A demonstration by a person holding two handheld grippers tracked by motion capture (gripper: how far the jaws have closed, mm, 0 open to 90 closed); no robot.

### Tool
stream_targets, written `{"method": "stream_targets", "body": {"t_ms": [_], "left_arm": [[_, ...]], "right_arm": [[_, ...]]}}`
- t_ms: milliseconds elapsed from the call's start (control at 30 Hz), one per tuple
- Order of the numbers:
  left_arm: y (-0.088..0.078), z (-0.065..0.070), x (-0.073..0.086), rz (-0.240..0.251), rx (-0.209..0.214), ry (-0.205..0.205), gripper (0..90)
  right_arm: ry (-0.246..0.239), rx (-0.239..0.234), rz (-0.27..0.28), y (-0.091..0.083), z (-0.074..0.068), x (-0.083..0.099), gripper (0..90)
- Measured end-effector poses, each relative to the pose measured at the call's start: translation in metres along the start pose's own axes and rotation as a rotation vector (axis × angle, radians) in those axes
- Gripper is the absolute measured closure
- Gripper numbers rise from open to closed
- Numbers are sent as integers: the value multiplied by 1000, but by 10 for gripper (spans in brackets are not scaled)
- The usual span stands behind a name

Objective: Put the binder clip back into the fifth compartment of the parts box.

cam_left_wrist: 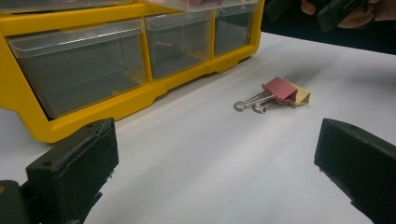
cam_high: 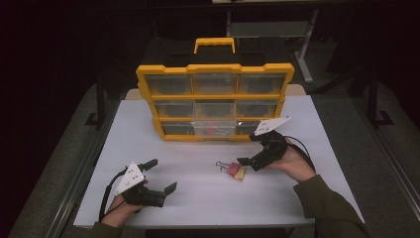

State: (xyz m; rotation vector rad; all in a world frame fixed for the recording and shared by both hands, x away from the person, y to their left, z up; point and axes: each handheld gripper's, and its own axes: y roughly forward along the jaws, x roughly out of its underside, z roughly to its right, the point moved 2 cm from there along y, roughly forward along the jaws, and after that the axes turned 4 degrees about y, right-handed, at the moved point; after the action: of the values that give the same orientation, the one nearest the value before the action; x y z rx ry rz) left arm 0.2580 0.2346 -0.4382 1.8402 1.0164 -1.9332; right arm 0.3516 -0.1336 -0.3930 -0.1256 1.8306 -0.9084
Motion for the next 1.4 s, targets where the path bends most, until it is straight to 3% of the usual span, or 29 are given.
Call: {"method": "stream_targets", "body": {"t_ms": [167, 433, 567, 800, 1100, 1167, 1200, 1333, 1400], "left_arm": [[0, 0, 0, -1, -2, -4, 0], [0, 0, 1, -4, 1, 1, 0], [0, 0, 1, -6, 1, 2, 0], [0, 1, 1, -3, 4, -3, 0], [1, 1, 1, -7, 9, 2, 0], [1, 1, 1, -9, 10, 4, 0], [1, 1, 1, -9, 9, 4, 0], [1, 1, 1, -9, 9, 4, 0], [1, 1, 1, -10, 9, 5, 0]], "right_arm": [[3, -12, -4, 7, -2, 6, 51], [30, -47, -65, 22, -4, 15, 95], [11, -57, -78, 30, -3, 20, 127], [21, -71, -105, 39, -7, 22, 151], [-6, -50, -138, 53, -9, 29, 222], [18, -61, -154, 55, -12, 30, 231], [-7, -48, -155, 57, -10, 31, 237], [-15, -46, -161, 60, -10, 32, 270], [7, -56, -160, 60, -12, 32, 283]]}}
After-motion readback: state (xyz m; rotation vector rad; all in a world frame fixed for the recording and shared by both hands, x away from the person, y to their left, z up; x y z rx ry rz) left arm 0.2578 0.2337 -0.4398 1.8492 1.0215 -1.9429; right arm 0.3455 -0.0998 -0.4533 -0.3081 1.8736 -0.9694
